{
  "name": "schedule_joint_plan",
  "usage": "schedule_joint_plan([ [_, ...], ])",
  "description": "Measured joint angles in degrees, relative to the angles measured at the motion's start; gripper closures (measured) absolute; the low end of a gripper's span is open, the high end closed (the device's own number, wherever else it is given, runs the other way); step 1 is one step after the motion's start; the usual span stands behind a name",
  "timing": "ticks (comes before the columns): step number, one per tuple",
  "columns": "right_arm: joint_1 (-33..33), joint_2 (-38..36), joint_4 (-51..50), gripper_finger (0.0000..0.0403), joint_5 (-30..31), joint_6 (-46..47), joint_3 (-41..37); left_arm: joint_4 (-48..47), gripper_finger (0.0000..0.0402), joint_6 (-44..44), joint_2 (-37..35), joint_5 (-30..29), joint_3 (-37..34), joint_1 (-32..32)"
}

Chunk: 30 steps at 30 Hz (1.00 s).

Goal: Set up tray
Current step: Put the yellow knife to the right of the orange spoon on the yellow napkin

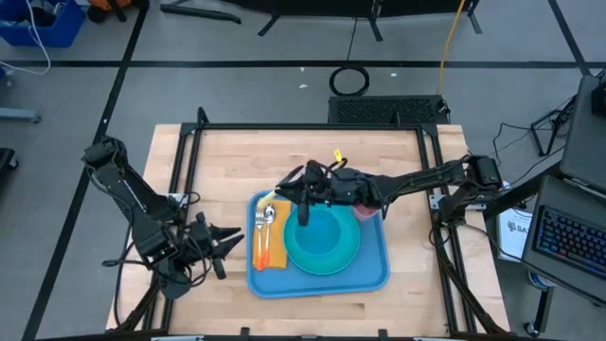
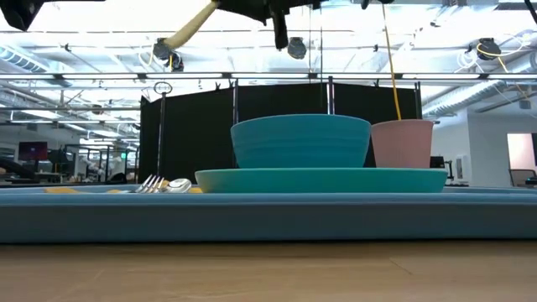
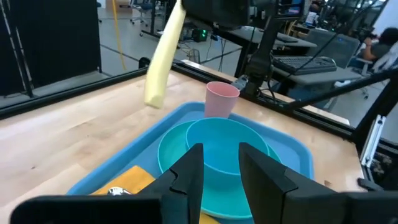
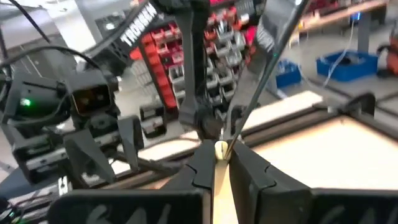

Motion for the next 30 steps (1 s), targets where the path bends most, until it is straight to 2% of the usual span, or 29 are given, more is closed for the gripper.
schedule_joint_plan([
  [8,-1.66,-0.06,-7.19,0.0387,-1.78,7.16,0.00,-0.59,0.0298,1.18,0.00,-0.56,0.00,-1.12],
  [18,-2.99,-0.03,-14.32,0.0387,-10.37,14.72,0.11,-2.99,0.0298,1.16,0.00,0.76,0.00,-1.10],
  [30,-2.79,0.02,-18.99,0.0387,-14.86,19.22,0.17,-4.61,0.0298,0.14,0.00,0.96,0.00,-1.08],
])
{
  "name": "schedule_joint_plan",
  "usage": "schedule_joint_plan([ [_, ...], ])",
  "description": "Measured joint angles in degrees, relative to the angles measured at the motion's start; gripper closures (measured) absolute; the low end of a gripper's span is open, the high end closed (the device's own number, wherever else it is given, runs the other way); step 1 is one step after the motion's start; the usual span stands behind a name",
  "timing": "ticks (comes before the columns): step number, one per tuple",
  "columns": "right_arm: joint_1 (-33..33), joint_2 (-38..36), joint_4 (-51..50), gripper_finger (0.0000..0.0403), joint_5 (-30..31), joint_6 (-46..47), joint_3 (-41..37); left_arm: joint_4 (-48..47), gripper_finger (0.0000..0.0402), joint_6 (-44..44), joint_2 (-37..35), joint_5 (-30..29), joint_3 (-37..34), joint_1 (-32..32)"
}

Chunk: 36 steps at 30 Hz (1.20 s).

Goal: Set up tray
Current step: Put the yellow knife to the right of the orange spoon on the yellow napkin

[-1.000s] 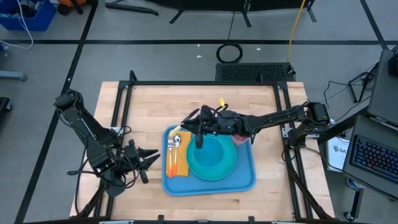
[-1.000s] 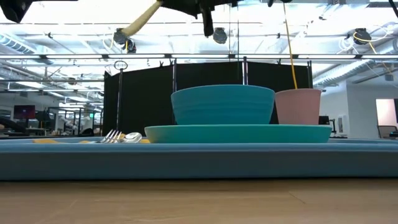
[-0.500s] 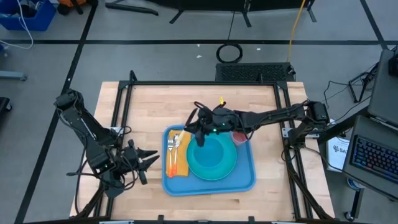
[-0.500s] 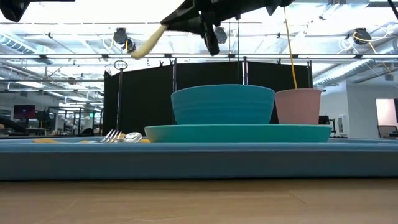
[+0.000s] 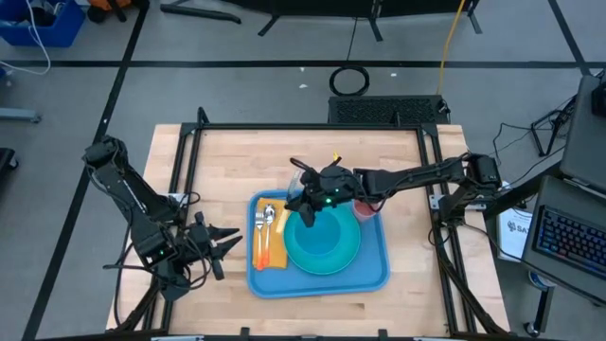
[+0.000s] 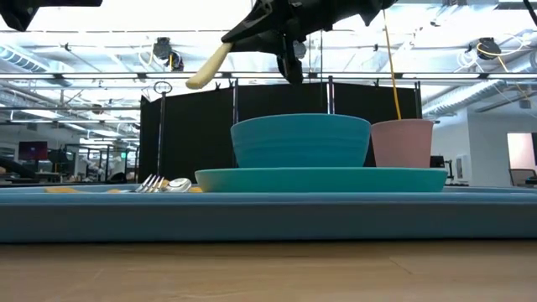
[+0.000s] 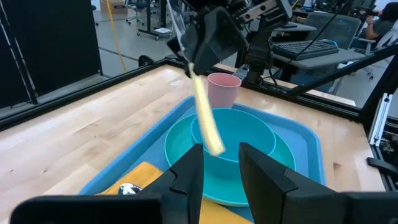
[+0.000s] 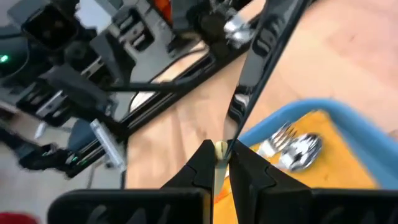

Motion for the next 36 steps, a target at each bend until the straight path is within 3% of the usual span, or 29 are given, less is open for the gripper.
schedule_joint_plan([
  [7,0.35,0.00,-4.93,0.0387,-4.71,3.36,0.02,-0.59,0.0298,-0.03,0.00,1.17,0.00,-0.01],
  [29,3.96,1.02,0.94,0.0387,-16.82,13.94,0.04,-0.57,0.0298,-1.02,3.82,1.09,-0.02,-0.02],
  [36,3.74,6.80,4.88,0.0387,-22.79,17.10,0.59,0.26,0.0298,-9.59,3.95,2.91,-0.02,0.02],
])
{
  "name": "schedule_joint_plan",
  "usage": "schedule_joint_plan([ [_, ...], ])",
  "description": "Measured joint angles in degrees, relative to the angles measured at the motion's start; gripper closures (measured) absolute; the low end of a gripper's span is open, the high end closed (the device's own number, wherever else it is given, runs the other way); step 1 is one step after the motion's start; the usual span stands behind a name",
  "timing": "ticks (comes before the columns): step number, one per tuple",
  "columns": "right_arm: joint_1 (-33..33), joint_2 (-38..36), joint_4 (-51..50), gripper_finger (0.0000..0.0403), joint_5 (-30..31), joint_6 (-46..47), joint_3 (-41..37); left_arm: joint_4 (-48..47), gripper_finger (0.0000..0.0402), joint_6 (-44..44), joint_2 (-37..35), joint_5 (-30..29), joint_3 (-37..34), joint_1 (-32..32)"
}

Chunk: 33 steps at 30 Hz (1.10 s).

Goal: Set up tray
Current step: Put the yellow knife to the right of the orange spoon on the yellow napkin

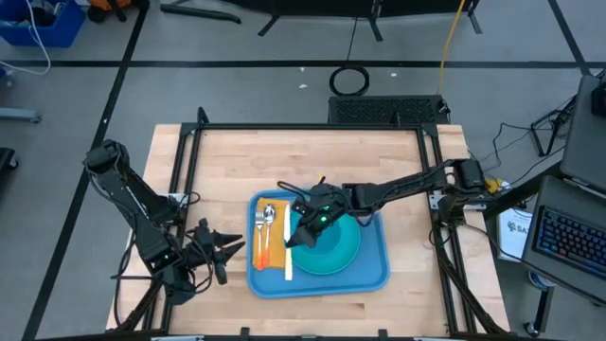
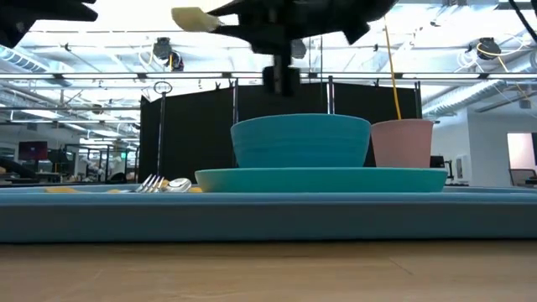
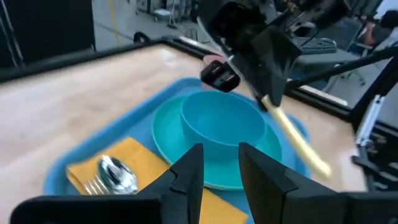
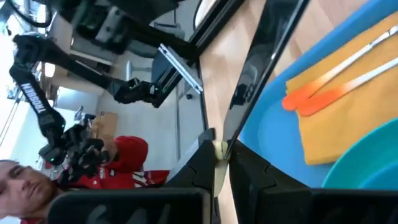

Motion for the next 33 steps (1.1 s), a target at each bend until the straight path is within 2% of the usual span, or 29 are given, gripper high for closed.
schedule_joint_plan([
  [3,-0.34,2.04,1.17,0.0387,-3.06,0.82,2.28,0.15,0.0298,-1.89,0.67,3.69,-0.03,0.04],
  [9,-1.17,1.89,0.31,0.0387,-4.24,-2.27,6.40,1.22,0.0298,-2.06,0.81,10.01,-0.02,1.18],
  [16,-1.60,2.00,-1.92,0.0387,-1.81,-5.23,6.73,7.99,0.0298,-1.17,0.81,10.64,-0.02,4.37],
  [23,-0.31,2.00,-3.08,0.0387,-0.04,-7.95,6.73,17.20,0.0298,7.87,0.81,22.31,-0.03,10.15],
  [29,0.02,2.00,-3.59,0.0387,-0.05,-9.66,6.73,18.55,0.0298,2.62,0.81,28.58,-0.04,13.35],
  [33,0.04,2.00,-3.56,0.0387,-0.05,-10.22,6.73,18.91,0.0297,1.54,0.81,28.33,-0.02,13.75],
])
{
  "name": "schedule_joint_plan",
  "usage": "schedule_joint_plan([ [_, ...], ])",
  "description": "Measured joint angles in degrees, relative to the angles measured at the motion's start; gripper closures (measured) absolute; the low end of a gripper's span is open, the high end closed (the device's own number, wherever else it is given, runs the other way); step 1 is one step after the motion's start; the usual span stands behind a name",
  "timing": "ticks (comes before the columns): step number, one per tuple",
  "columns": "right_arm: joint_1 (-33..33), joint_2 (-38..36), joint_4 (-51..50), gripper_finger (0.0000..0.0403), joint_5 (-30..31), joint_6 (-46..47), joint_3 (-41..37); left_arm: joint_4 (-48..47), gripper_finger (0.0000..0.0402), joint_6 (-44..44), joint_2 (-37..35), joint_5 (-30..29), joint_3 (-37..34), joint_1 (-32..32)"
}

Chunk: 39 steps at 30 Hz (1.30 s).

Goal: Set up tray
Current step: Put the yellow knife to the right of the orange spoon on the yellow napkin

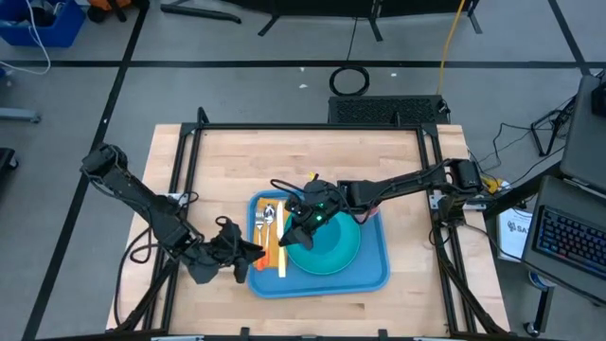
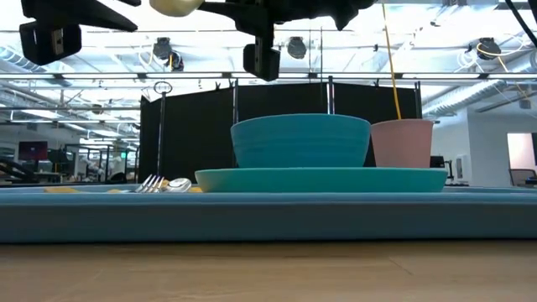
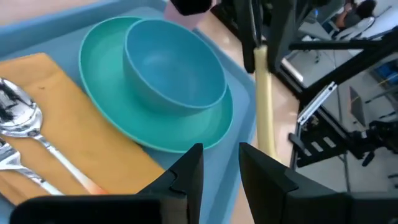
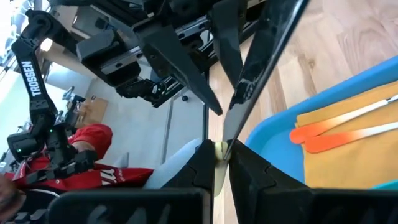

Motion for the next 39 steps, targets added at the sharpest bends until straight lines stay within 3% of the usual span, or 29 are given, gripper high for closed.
schedule_joint_plan([
  [4,0.00,0.00,0.38,0.0387,0.13,-0.27,0.00,3.18,0.0284,1.47,0.00,0.81,0.00,0.22],
  [13,0.00,0.00,1.01,0.0387,1.62,-0.44,0.00,7.40,0.0179,5.84,0.00,1.27,0.00,2.41],
  [17,0.00,0.00,1.53,0.0387,1.64,-0.46,0.00,8.86,0.0158,8.46,0.00,1.43,0.00,3.77],
  [23,0.00,0.00,4.25,0.0387,1.55,-0.31,0.00,10.15,0.0171,8.89,0.47,5.01,0.00,5.57],
  [39,-0.02,0.00,4.54,0.0387,0.39,-0.27,-0.02,12.80,0.0248,13.69,0.59,7.55,0.02,7.47],
])
